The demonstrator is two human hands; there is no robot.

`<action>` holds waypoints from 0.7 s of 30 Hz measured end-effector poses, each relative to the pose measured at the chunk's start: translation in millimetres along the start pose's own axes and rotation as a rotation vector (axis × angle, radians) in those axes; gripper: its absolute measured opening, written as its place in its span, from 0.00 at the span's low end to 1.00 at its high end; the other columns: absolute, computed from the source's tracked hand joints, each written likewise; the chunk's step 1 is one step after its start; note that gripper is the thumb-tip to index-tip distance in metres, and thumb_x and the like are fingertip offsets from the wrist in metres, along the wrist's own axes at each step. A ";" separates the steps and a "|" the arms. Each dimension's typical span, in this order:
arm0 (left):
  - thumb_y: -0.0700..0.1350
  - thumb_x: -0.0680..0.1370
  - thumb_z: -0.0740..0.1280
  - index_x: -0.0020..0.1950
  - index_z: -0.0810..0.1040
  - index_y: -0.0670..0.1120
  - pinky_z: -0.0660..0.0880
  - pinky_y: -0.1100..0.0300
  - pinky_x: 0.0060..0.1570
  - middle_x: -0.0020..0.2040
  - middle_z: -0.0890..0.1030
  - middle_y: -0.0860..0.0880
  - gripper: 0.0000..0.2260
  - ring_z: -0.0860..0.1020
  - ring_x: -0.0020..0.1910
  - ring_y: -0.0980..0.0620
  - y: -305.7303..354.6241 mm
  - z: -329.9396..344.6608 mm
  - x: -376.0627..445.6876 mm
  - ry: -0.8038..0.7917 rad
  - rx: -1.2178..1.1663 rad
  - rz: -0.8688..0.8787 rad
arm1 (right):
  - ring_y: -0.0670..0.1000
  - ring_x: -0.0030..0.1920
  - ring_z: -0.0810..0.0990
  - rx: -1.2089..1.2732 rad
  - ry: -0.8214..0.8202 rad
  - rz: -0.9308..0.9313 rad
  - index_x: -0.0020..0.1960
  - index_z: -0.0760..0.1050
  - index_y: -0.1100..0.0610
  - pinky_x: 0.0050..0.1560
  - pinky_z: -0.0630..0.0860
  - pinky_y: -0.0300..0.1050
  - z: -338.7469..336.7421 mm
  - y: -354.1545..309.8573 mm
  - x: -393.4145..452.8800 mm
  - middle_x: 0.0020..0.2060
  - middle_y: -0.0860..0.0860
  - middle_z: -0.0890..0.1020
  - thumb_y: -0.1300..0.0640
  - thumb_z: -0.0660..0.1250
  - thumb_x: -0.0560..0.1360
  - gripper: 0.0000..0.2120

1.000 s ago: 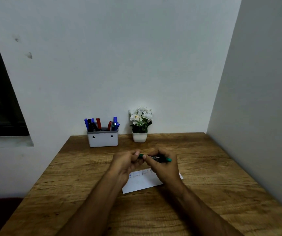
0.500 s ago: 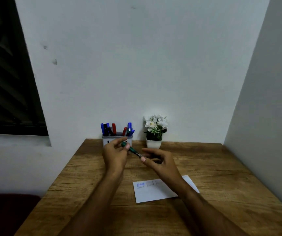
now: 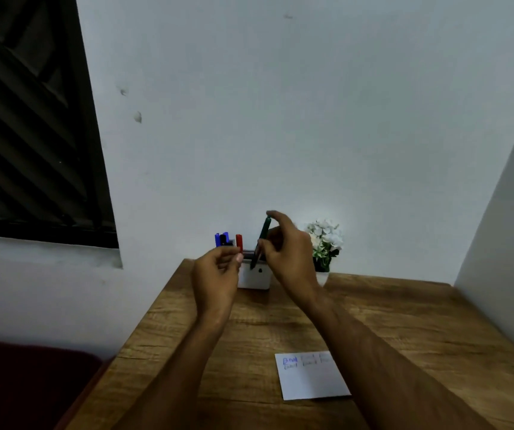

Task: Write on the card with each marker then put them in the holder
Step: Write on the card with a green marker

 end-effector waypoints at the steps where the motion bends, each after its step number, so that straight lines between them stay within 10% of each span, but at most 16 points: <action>1: 0.40 0.75 0.73 0.52 0.84 0.47 0.76 0.71 0.42 0.42 0.82 0.59 0.07 0.82 0.44 0.60 -6.2 -1.5 -1.4 -0.007 0.057 0.005 | 0.46 0.43 0.85 -0.006 0.006 -0.008 0.75 0.71 0.52 0.48 0.84 0.39 0.9 -2.5 4.6 0.44 0.51 0.86 0.67 0.73 0.77 0.29; 21: 0.47 0.80 0.61 0.66 0.75 0.46 0.71 0.62 0.62 0.61 0.78 0.48 0.16 0.75 0.60 0.53 -65.8 40.7 -39.7 -0.414 0.670 0.199 | 0.59 0.66 0.72 -0.321 -0.177 -0.012 0.73 0.77 0.52 0.66 0.71 0.61 47.6 38.7 11.4 0.56 0.56 0.83 0.58 0.69 0.81 0.20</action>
Point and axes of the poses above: each hand's wrist, its own x-axis towards the middle knuckle, its own z-axis out of the palm, y = z × x, the point moved 9 cm from there along x, towards the middle knuckle
